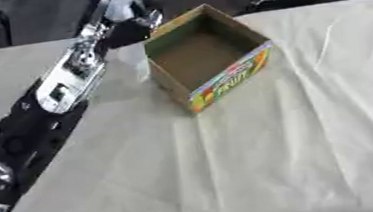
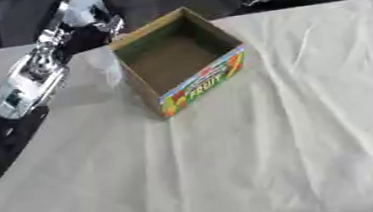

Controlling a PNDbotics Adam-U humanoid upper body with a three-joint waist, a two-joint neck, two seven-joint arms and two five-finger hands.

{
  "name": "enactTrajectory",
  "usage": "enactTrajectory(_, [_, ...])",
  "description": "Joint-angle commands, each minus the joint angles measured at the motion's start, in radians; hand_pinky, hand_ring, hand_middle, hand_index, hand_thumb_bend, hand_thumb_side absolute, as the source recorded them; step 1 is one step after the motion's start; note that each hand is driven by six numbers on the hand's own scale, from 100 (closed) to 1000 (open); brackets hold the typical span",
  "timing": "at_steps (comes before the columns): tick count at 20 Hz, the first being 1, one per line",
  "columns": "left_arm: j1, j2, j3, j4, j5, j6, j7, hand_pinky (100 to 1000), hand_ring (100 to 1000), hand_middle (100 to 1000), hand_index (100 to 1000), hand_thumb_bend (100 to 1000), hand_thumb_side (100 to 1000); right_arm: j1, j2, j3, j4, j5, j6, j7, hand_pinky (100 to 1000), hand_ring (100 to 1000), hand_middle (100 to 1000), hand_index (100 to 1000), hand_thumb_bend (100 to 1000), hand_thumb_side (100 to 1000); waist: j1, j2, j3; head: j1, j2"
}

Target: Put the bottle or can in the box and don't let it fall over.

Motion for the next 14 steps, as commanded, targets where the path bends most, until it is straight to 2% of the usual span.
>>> enactTrajectory(1, [-0.065, 0.069, 0.021, -0.059, 0.033, 0.004, -0.003, 699, 452, 100, 450, 100, 100, -0.005, -0.012, 0.008, -0.005, -0.003, -0.001, 0.008, 761, 1000, 1000, 1000, 100, 470, 0.003, -0.015, -0.008, 0.001, -0.003])
enactTrajectory(4, [-0.121, 0.071, 0.019, -0.061, 0.06, 0.004, -0.003, 700, 453, 100, 451, 100, 100, -0.005, -0.014, 0.015, -0.002, -0.004, 0.0, 0.016, 761, 1000, 1000, 1000, 100, 470, 0.002, -0.014, -0.023, 0.002, -0.011])
enactTrajectory(7, [-0.165, 0.043, -0.002, -0.029, 0.069, 0.0, -0.01, 707, 460, 100, 454, 100, 100, -0.007, -0.015, 0.026, -0.001, -0.01, 0.001, 0.026, 761, 1000, 1000, 1000, 100, 470, -0.001, -0.009, -0.043, 0.004, -0.028])
enactTrajectory(14, [-0.201, -0.045, -0.045, 0.134, 0.049, -0.045, -0.031, 720, 468, 100, 455, 100, 100, -0.016, -0.016, 0.052, -0.004, -0.017, 0.003, 0.028, 761, 1000, 1000, 1000, 100, 470, -0.006, 0.004, -0.08, -0.018, -0.083])
